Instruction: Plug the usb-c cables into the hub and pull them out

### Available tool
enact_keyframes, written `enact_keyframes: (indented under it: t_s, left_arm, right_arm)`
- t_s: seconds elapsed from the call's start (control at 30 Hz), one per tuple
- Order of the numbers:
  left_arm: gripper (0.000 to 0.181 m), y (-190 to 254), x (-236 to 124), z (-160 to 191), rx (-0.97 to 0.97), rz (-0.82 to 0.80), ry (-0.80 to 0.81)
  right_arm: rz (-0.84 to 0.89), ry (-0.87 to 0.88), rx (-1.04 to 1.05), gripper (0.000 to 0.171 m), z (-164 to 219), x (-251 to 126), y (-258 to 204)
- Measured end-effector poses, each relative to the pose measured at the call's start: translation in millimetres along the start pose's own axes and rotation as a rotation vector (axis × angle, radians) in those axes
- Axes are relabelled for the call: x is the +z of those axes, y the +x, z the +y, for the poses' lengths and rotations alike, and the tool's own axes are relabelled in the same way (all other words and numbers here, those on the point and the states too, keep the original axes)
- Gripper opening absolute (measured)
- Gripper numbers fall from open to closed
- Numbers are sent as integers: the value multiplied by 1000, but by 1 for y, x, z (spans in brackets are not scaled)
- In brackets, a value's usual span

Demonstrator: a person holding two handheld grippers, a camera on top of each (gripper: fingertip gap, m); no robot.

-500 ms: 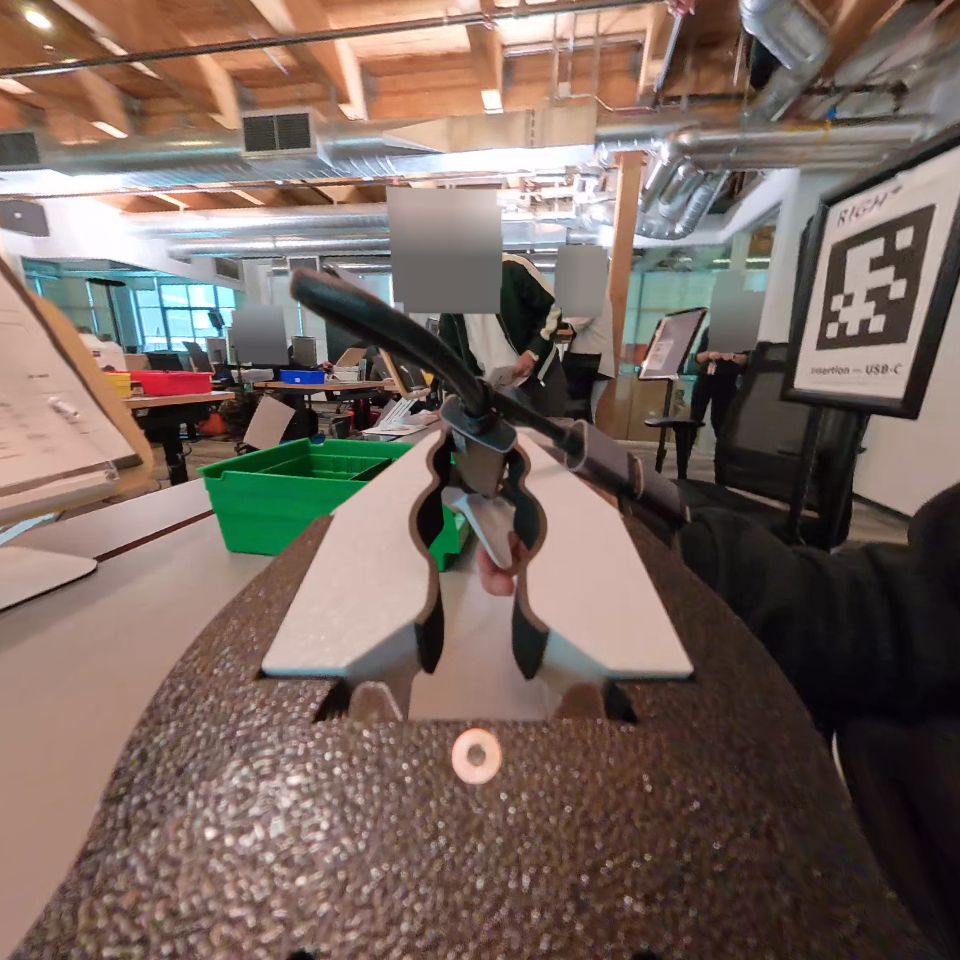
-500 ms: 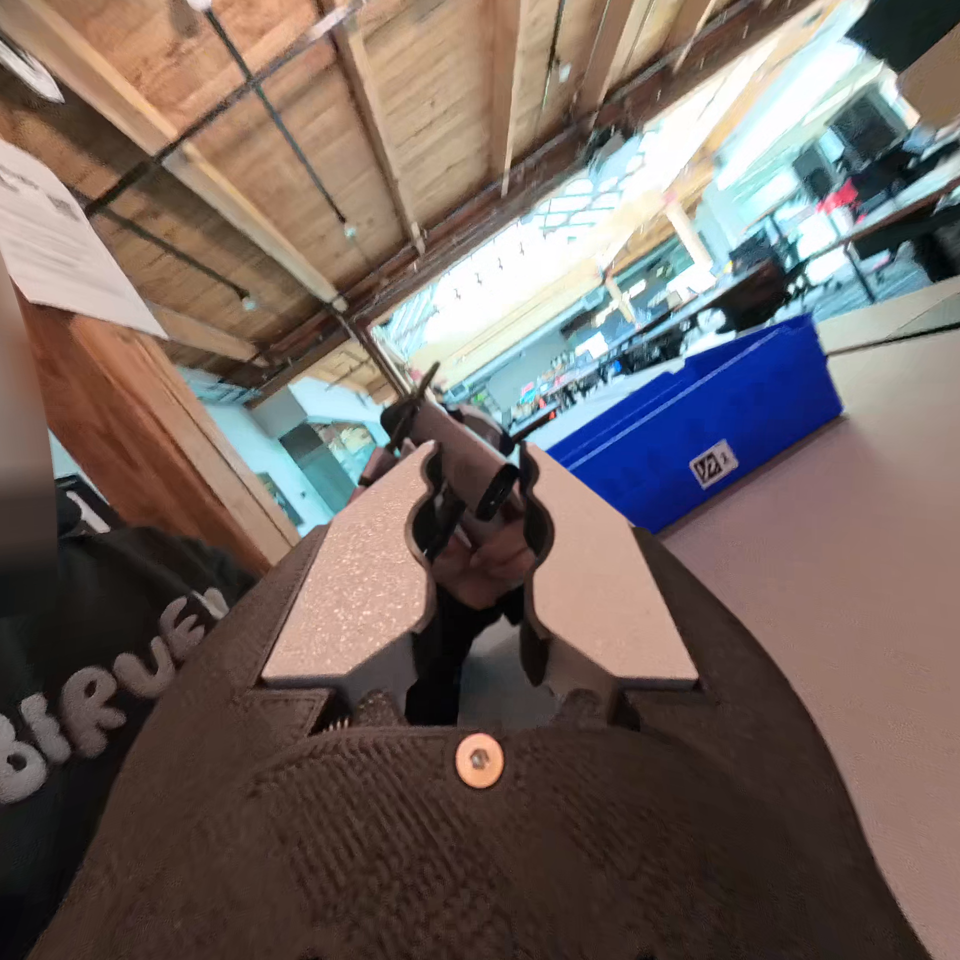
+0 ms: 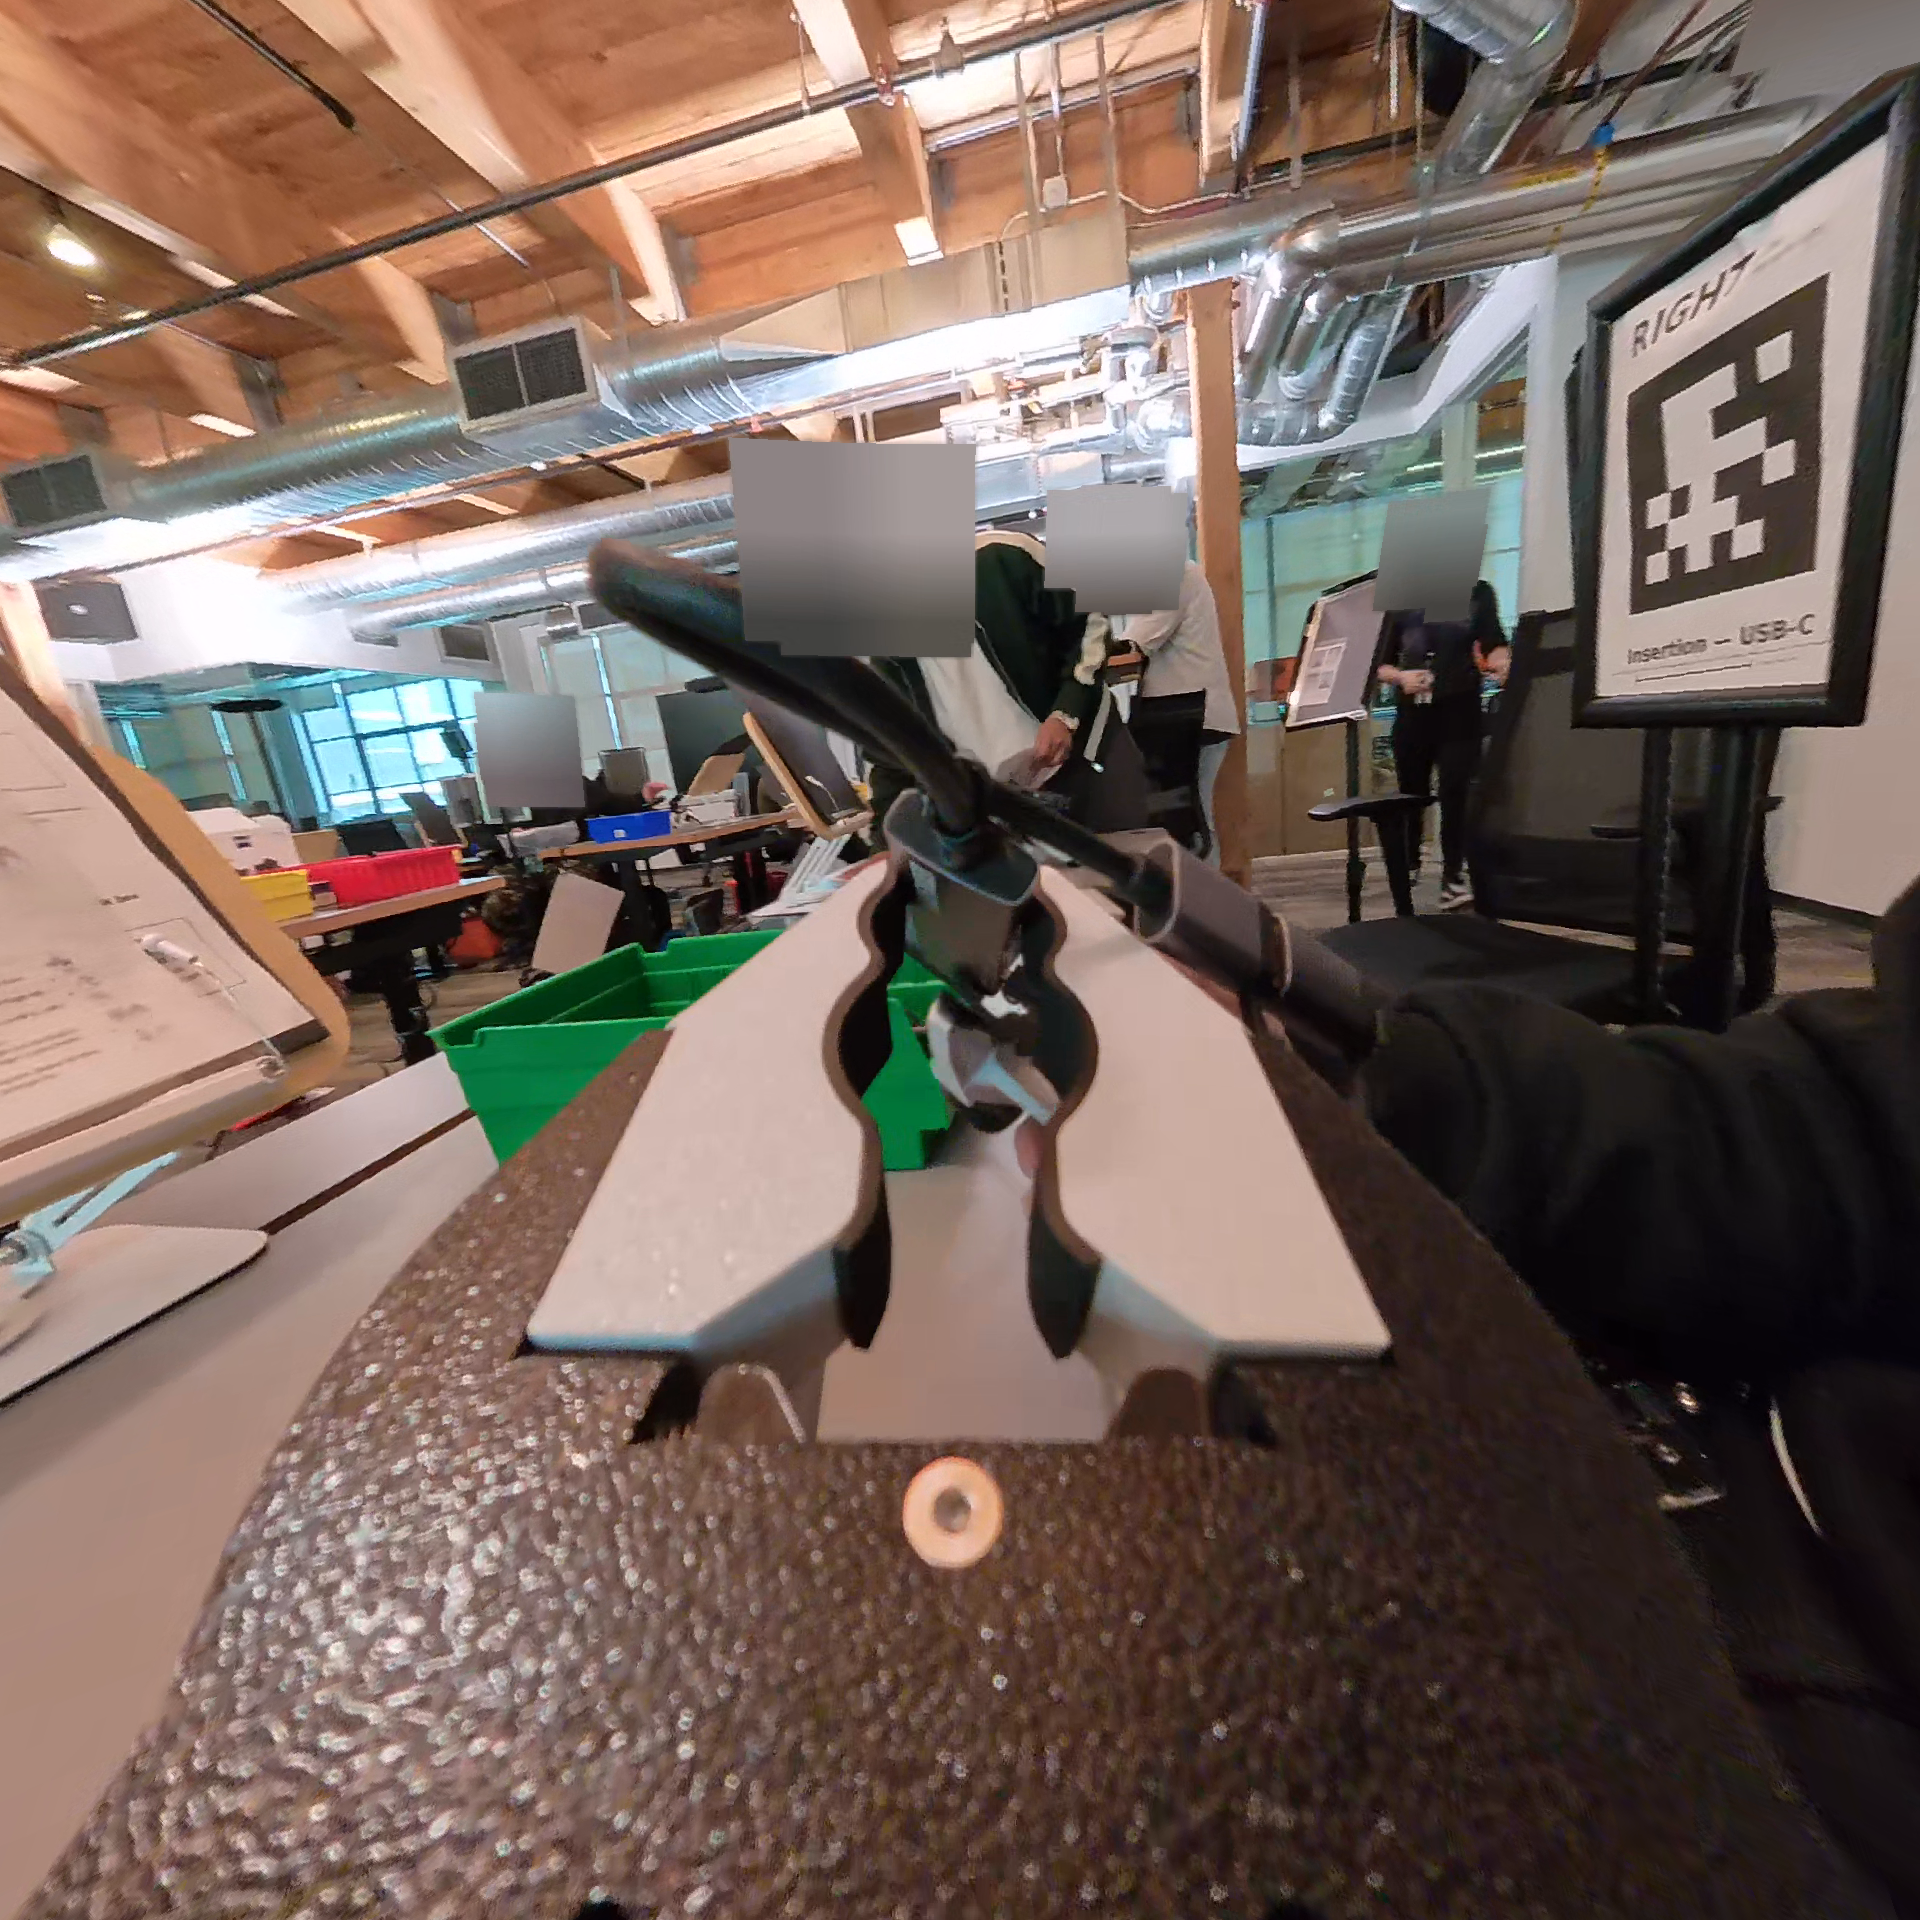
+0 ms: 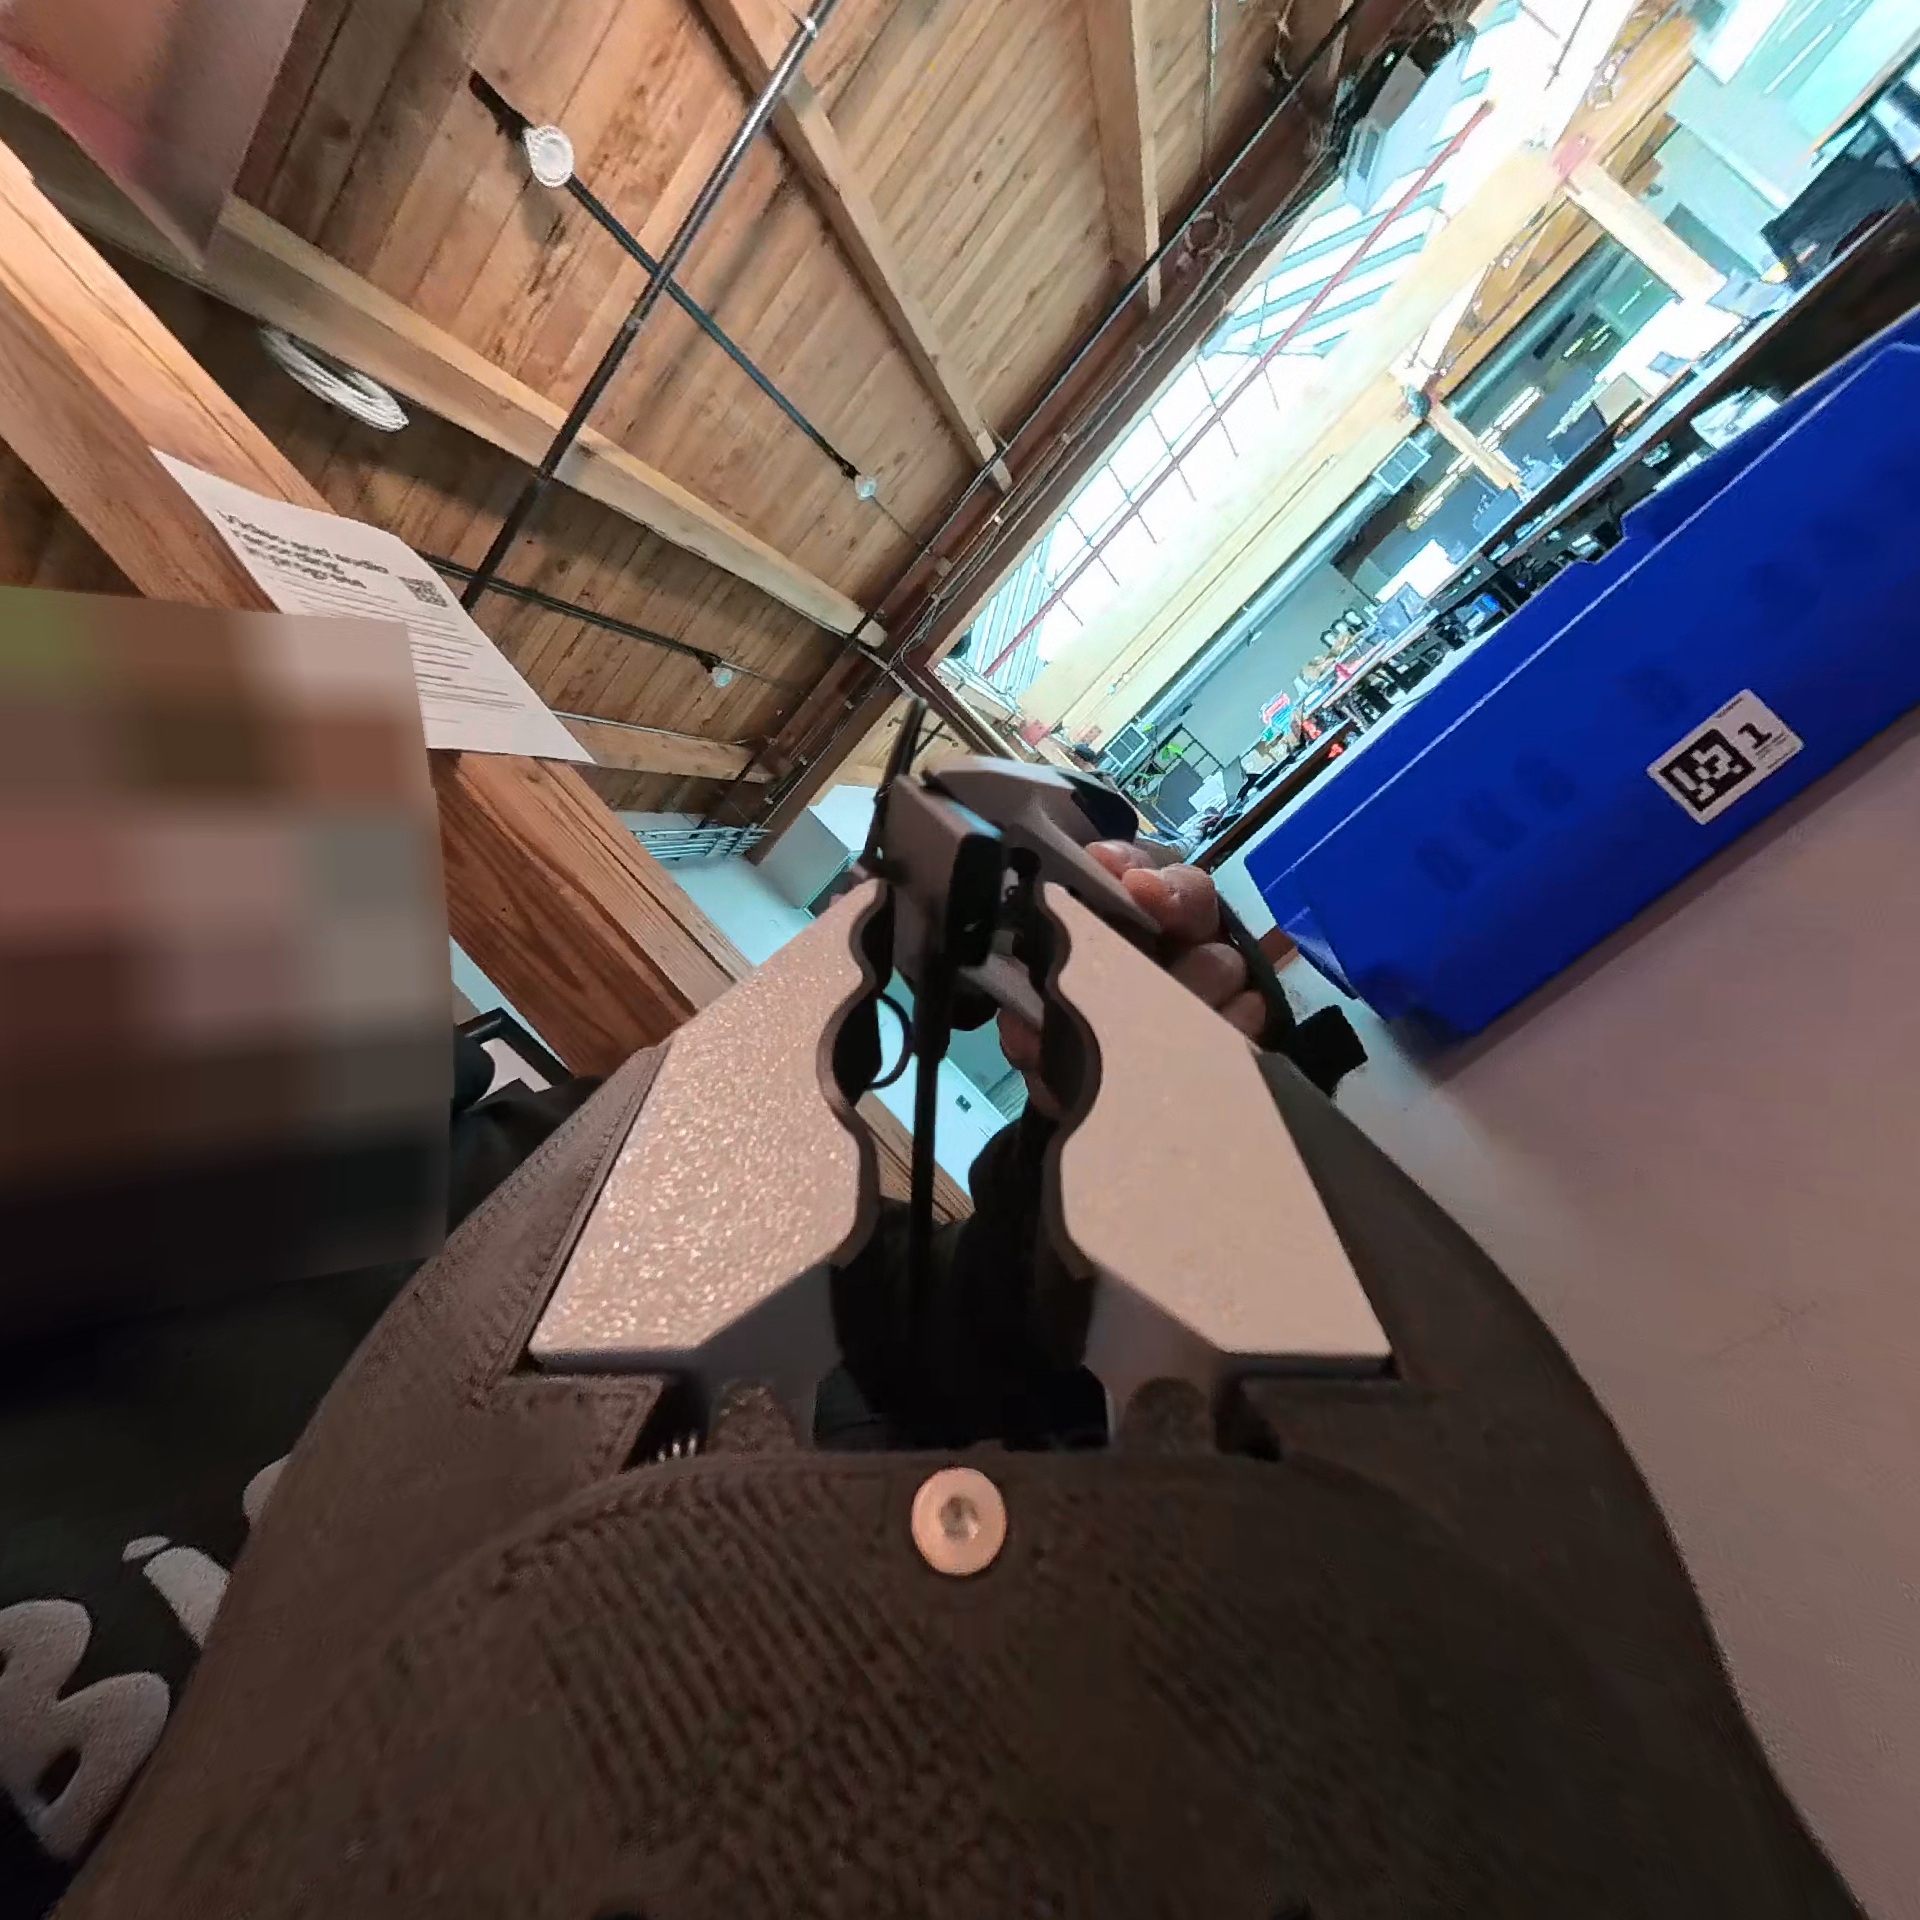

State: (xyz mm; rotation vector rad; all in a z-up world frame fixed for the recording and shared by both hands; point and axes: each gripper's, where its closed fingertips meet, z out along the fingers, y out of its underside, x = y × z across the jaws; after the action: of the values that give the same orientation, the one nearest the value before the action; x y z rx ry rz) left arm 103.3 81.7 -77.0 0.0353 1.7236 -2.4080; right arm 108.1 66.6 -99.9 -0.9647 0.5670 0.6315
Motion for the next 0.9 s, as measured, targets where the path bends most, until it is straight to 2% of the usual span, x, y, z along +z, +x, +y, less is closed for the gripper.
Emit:
enact_keyframes:
  t_s: [0.07,0.13,0.23,0.4,0.47,0.6,0.67,0.77,0.9]
  left_arm:
    - [20,3,1,6,-9,24,-26]
    - [20,1,1,7,-14,13,-20]
    - [20,-8,-3,17,-2,-22,-80]
    - [33,-14,-10,25,280,-101,-172]
    - [30,-7,-11,27,324,-65,-182]
    - [29,2,-15,61,407,26,-382]
    - [26,0,-12,58,452,-6,-375]
    - [32,1,-10,58,458,-7,-370]
    - [26,-1,-9,53,483,-29,-349]
  right_arm:
    - [0,33,-3,13,-4,3,1]
    - [-45,67,3,12,-9,4,-3]
    - [17,56,36,9,-10,2,8]
    - [102,26,111,8,-7,-3,17]
    - [79,-5,160,8,-1,-3,15]
    - [117,-52,145,8,7,-2,19]
    - [99,-60,147,8,9,-1,17]
    - [103,-53,139,8,6,-3,16]
    - [79,-52,158,8,7,-4,15]
